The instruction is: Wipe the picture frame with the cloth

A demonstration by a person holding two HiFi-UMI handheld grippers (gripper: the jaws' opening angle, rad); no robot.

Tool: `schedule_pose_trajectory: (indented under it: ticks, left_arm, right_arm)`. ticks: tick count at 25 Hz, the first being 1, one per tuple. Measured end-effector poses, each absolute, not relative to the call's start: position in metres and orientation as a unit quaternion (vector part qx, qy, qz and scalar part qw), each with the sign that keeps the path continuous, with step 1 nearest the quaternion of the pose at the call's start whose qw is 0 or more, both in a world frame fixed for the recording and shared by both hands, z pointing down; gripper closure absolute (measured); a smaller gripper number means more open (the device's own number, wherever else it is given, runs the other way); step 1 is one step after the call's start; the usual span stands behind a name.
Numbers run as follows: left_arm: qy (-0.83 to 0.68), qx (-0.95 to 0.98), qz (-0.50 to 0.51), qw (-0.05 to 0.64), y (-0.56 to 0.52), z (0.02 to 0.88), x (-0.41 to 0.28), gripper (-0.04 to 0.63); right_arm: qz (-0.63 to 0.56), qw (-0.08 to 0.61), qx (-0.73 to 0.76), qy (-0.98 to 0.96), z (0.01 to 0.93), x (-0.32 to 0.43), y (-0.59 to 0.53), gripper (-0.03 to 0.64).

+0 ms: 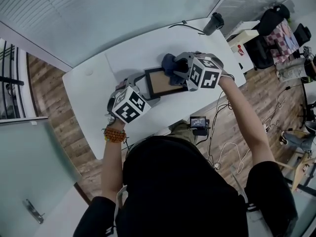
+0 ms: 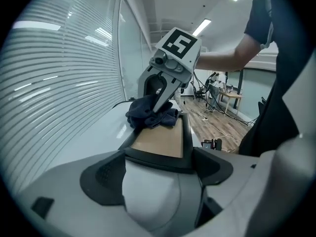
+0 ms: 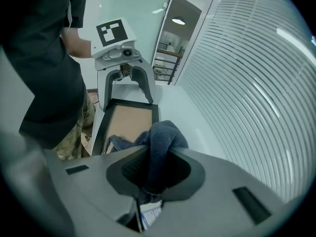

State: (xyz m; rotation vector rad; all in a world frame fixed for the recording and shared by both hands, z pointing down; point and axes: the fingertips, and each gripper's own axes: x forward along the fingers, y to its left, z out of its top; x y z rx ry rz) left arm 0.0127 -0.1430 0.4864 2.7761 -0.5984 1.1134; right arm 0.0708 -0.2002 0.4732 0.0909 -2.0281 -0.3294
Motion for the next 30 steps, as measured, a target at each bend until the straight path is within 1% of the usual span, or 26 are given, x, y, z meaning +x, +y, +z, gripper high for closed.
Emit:
schedule_pose_trajectory:
  ticks: [12,20,22,24,28,29,30]
  left_arm:
    - [-0.197,0.909,0.364,0.041,-0.143,0.485,0.013,0.170]
    - [-0.199,0.910,0.361,0.037,-0.142,0.487,0.010,0.170]
    - [-0.200,0.911,0.360,0.036,-0.143,0.487,0.010,0.170]
    - [-0.201,0.911,0.358,0.035,-0.143,0.486,0.011,0.170]
    - [-0.199,0.912,0.357,0.032,-0.143,0.485,0.012,0.172]
    - [-0.199,0.912,0.357,0.032,-0.144,0.485,0.012,0.172]
    - [-0.199,0.912,0.357,0.031,-0.144,0.485,0.011,0.172]
  right_arm:
    - [-0.143,0.531,-0.014,-0.835,0.474,0.026,-0.190,0.572]
    - [-0.164,0.527,-0.035,-0.833,0.475,-0.013,-0.181,0.572]
    - [-0.154,0.506,-0.026,-0.848,0.474,-0.012,-0.183,0.572]
    - [-0.127,0.462,-0.016,-0.878,0.467,-0.008,-0.183,0.572]
    - [-0.028,0.322,0.027,-0.946,0.424,-0.005,-0.190,0.571]
    - [-0.020,0.310,0.038,-0.950,0.417,-0.005,-0.193,0.571]
    - [-0.024,0.319,0.046,-0.946,0.418,-0.006,-0.195,0.571]
